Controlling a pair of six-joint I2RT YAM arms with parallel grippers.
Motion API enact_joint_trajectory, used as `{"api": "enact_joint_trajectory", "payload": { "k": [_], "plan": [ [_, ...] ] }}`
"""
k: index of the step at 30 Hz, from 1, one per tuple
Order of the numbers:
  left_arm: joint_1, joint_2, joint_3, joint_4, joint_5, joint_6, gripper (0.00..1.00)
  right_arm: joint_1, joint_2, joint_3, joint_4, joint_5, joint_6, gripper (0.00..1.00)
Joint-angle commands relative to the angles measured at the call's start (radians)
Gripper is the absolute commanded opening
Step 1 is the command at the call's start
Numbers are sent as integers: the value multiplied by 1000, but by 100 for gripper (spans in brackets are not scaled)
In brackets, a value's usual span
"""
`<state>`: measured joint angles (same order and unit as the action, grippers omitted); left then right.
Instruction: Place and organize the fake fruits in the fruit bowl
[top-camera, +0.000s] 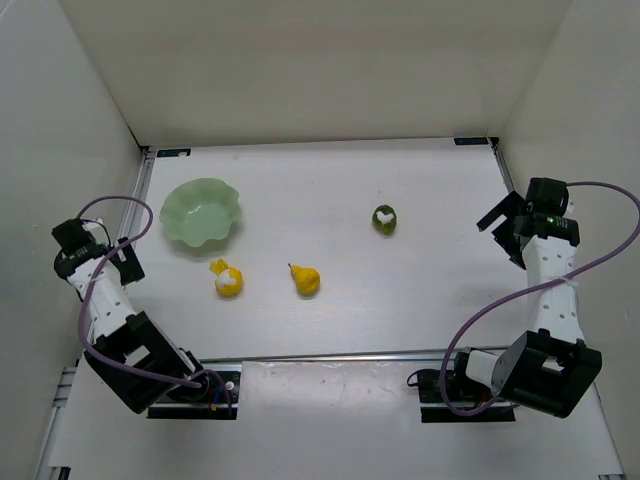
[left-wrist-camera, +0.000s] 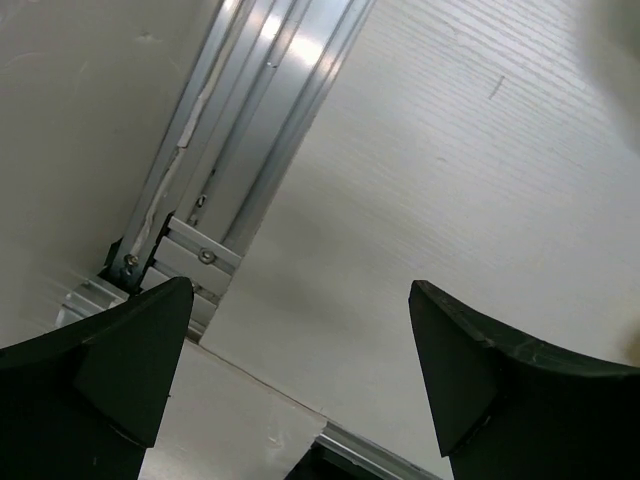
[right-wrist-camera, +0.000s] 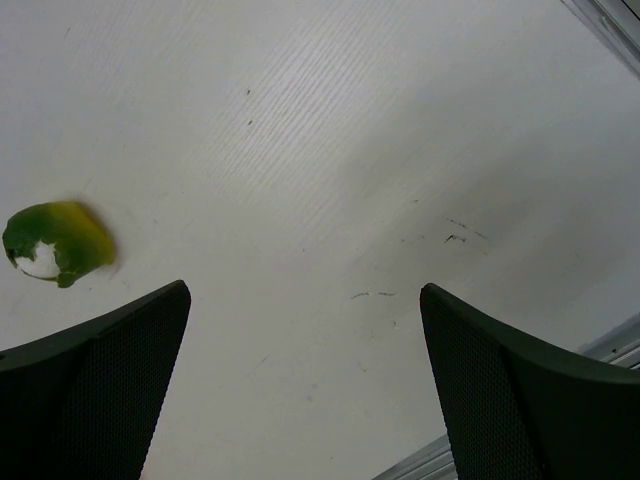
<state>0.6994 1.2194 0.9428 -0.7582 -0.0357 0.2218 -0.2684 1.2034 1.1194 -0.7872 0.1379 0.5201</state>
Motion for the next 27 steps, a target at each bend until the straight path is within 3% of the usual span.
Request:
{"api": "enact_joint_trajectory", "payload": {
  "k": [1,5,6,8,9,12,13,16,21,27],
  "plan": [
    [-14,-31,39,-48,101,36,100,-3,-12,-4,19,-17,-9,99],
    [-220,-41,137,-162,163,123,100,-3,1,-15,19,-56,-9,99],
    [-371,-41,154,-177,139,135,100,-3,13,-24,28,-66,-9,99],
    [-538,-52,179,-207,61,159,100,30,22,-33,38,-78,0,99],
    [-695,-52,192,-237,33,159,100,47,22,-44,49,-78,0,99],
    [-895,6,182,-288,-16,159,100,164,45,-44,49,-48,0,99],
    [-1011,18,147,-288,-54,168,100,232,64,-32,49,-29,0,99],
    [-1185,77,87,-265,-149,168,100,345,109,-1,40,26,9,99],
    [-1239,193,-12,-139,-277,198,100,448,154,20,31,69,32,99],
    [-1239,331,16,-46,-395,172,100,512,174,29,31,81,32,99]
  ]
}}
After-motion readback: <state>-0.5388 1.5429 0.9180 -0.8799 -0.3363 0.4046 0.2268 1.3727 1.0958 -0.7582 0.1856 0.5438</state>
